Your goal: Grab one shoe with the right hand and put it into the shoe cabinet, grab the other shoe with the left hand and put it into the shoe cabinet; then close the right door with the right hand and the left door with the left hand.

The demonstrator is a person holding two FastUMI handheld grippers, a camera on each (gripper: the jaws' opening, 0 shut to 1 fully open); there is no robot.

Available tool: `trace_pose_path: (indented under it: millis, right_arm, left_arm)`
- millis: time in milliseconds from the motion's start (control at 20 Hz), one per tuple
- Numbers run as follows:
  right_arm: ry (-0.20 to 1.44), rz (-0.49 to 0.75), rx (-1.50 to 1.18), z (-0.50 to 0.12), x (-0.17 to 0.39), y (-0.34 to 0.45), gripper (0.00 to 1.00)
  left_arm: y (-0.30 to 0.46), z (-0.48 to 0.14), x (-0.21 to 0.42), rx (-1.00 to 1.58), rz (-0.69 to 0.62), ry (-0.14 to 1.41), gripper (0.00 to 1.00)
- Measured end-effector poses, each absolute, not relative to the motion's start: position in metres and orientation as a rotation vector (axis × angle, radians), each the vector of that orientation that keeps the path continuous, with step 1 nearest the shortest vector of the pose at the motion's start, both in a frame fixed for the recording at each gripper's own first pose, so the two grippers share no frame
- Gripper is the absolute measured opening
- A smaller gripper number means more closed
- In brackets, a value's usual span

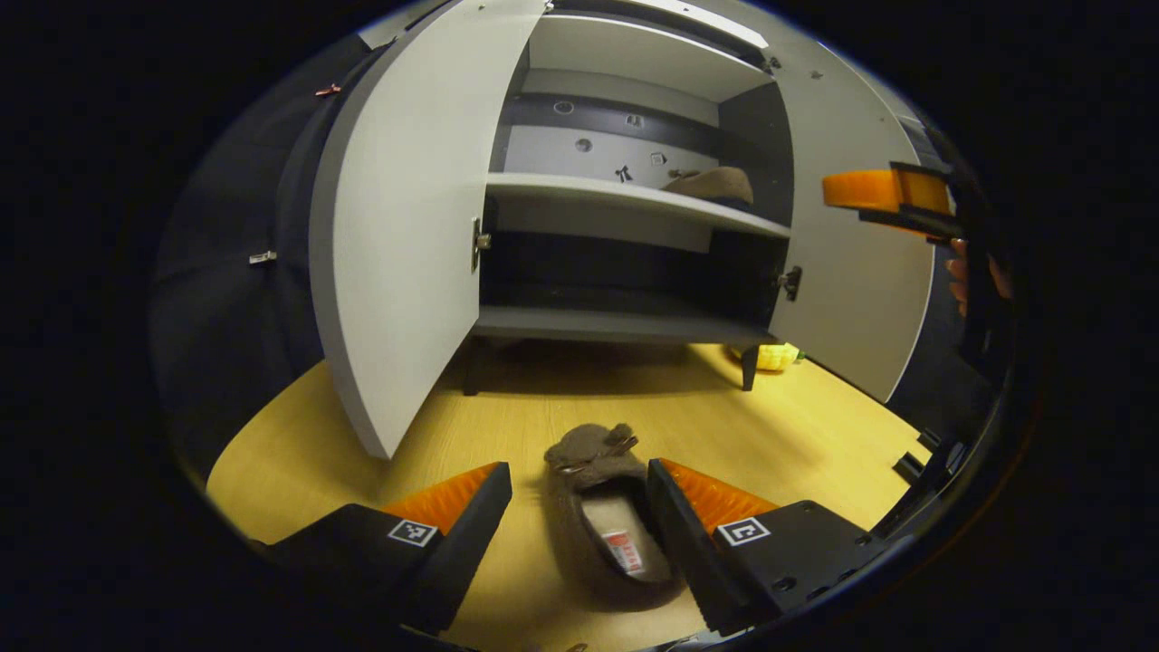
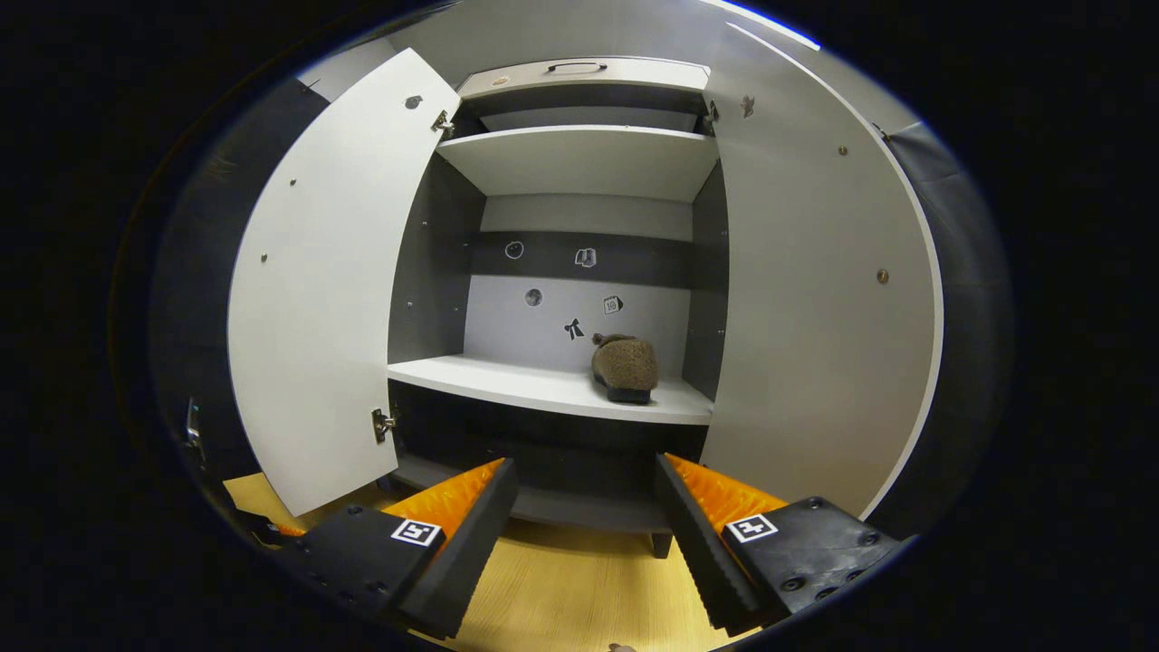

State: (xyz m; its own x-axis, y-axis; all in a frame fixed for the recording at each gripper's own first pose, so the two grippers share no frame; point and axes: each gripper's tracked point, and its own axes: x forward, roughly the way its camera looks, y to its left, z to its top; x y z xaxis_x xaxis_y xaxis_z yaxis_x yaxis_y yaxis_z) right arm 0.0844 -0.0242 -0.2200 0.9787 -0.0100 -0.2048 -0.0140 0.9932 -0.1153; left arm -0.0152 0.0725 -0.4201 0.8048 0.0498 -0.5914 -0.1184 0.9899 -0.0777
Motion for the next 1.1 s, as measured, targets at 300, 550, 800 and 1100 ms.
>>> trace_pose_path:
  millis: [300,550,800,1100]
  right_arm:
    - [0.279,-0.022,-0.094,-0.256,0.090,-0.038,0.98]
    - [0.331,-0.027,-0.094,-0.273,0.094,-0.047,0.98]
    - [0.359,-0.037,-0.094,-0.285,0.093,-0.058,0.98]
    - [0.384,-0.024,-0.089,-0.288,0.092,-0.058,0.99]
  left_arm:
    - [0.081,-0.474,-0.009,-0.189,0.119,0.709,0.84]
    - [0.082,-0.491,0.019,-0.148,0.092,0.703,0.73]
    - [0.081,-0.496,0.038,-0.048,0.085,0.701,0.36]
    - [0.081,-0.450,0.038,-0.018,0.076,0.668,0.06]
